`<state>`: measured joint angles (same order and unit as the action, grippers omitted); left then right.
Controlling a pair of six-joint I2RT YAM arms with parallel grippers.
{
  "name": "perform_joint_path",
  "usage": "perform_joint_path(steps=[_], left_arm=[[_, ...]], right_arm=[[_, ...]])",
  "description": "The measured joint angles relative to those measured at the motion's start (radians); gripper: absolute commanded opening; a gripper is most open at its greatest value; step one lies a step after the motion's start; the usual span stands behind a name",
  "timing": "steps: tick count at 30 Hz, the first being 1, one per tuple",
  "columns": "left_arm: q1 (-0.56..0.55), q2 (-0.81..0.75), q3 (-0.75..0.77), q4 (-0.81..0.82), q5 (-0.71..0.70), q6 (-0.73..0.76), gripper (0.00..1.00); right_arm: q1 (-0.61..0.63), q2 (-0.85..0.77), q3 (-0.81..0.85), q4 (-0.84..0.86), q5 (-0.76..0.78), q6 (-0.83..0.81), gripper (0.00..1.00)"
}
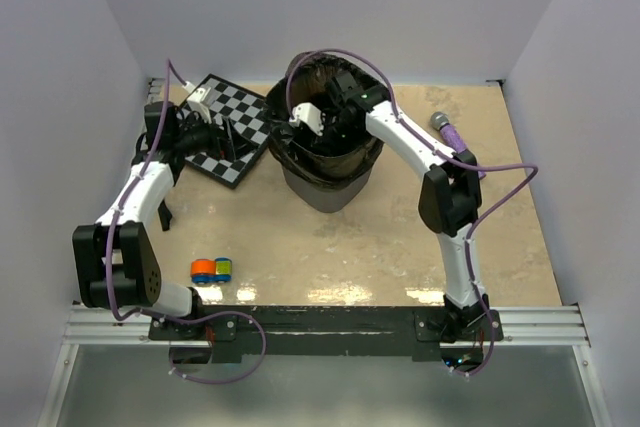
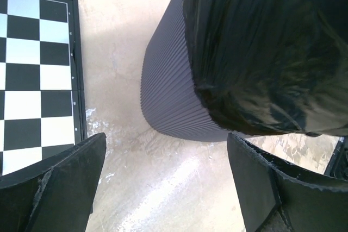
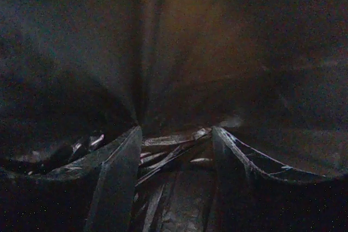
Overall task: Put the trash bags into the trash bin
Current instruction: Place the trash bag in the bin.
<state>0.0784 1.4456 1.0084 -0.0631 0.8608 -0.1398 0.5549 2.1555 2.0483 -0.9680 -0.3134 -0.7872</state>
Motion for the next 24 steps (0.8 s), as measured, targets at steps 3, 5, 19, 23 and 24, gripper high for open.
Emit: perform_joint_path(steps=[3,5,19,23,24], left_arm=[[0.0,0.006,-0.004,0.003,0.008,-0.001,0.96],[0.0,0.012,-0.008,0.003,0.014,-0.005,0.96],[0.013,0.034,-0.014,0.032,0.043,-0.026,0.96],[0.013,0.034,-0.016,0.045,0.048,-0.033,0.96],[0.013,0.034,-0.017,0.047,0.049,-0.034,0.95]], right_arm=[[0.011,0.0,-0.033,0.014,0.048,-0.017,0.58],[0.018,0.0,-0.048,0.022,0.077,-0.029,0.57],[0.023,0.056,-0.067,0.043,0.158,-0.069,0.55],[0.023,0.056,-0.067,0.047,0.164,-0.071,0.56],[0.023,0.056,-0.068,0.048,0.164,-0.071,0.56]])
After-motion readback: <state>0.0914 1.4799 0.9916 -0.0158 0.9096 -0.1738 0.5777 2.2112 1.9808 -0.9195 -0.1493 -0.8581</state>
